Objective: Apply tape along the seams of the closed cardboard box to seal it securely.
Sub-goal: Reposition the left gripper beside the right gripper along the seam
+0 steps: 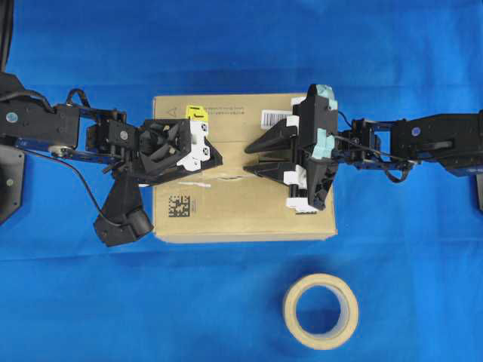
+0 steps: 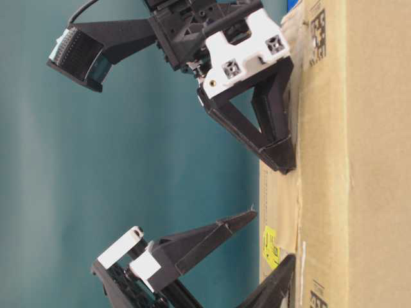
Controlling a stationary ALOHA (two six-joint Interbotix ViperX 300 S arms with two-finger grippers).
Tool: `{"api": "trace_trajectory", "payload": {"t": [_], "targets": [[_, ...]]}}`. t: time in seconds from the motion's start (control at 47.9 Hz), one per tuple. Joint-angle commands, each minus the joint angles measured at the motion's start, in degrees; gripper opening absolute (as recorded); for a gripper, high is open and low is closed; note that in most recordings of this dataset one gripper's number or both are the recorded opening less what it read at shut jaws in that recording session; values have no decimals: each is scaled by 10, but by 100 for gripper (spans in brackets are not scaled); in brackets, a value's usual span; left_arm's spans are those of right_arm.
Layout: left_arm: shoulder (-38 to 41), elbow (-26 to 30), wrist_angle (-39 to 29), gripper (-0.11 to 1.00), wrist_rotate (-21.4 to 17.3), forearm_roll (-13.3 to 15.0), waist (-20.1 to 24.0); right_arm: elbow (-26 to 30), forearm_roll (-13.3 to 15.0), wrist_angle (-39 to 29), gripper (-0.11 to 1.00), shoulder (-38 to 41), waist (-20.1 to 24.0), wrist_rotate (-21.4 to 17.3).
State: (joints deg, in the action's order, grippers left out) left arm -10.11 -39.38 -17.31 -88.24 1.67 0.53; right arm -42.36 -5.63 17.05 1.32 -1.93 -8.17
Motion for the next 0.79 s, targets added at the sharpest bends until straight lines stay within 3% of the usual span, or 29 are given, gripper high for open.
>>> {"api": "trace_trajectory", "payload": {"t": [0.0,0.209,0.355,0.542,0.772], "targets": [[-13,9,-2,62,1,1,-1,8,-2,-1,47,-6,-2,-1],[-47,4,9,62,12,4,4,5,-2,-1,47,-11,-1,-1],[-79,-22,68,61,54,9,4,0,-2,-4,47,-30,-1,-1],[-111,-55,196,61,202,11,4,0,4,-4,47,-69,0,11],[-128,-73,290,60,445,12,4,7,21,16,47,-106,-3,18]]}}
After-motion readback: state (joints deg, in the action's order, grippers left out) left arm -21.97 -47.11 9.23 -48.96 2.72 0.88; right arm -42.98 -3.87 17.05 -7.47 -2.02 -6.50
